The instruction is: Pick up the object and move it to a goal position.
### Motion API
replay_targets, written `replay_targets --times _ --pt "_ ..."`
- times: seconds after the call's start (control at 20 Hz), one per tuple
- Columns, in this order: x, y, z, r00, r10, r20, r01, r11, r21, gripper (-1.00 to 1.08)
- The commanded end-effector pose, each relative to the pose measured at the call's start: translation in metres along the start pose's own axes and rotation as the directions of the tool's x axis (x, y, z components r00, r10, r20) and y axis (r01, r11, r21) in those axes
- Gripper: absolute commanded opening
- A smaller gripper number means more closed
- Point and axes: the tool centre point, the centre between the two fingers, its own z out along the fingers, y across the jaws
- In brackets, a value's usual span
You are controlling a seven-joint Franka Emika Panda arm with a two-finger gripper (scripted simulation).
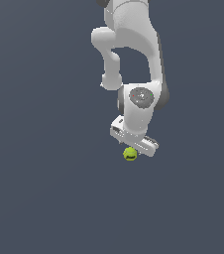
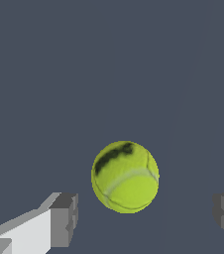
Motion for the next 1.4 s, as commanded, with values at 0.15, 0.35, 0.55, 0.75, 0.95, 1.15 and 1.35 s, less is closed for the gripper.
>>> replay_targets --times 0.15,0.35,0.55,0.75,0.95,1.15,1.35 --pt "-0.001 -0.006 0.003 0.999 0.038 -0.005 -0.038 0.999 0.004 1.0" --pt "-0.002 -0.007 0.003 0.999 0.039 -0.005 -0.039 0.999 0.004 1.0" --pt "-0.002 -0.006 0.01 0.999 0.04 -0.005 -0.04 0.999 0.004 1.0" --pt "-0.002 -0.006 0.028 0.999 0.042 -0.005 -0.042 0.999 0.004 1.0" --pt "-0.002 -0.006 0.048 0.999 0.043 -0.005 -0.043 0.999 0.004 1.0" --pt "-0.002 -0.007 0.054 0.999 0.043 -0.005 -0.043 0.999 0.004 1.0" --pt "-0.002 -0.007 0.054 0.999 0.043 -0.005 -0.043 0.999 0.004 -1.0"
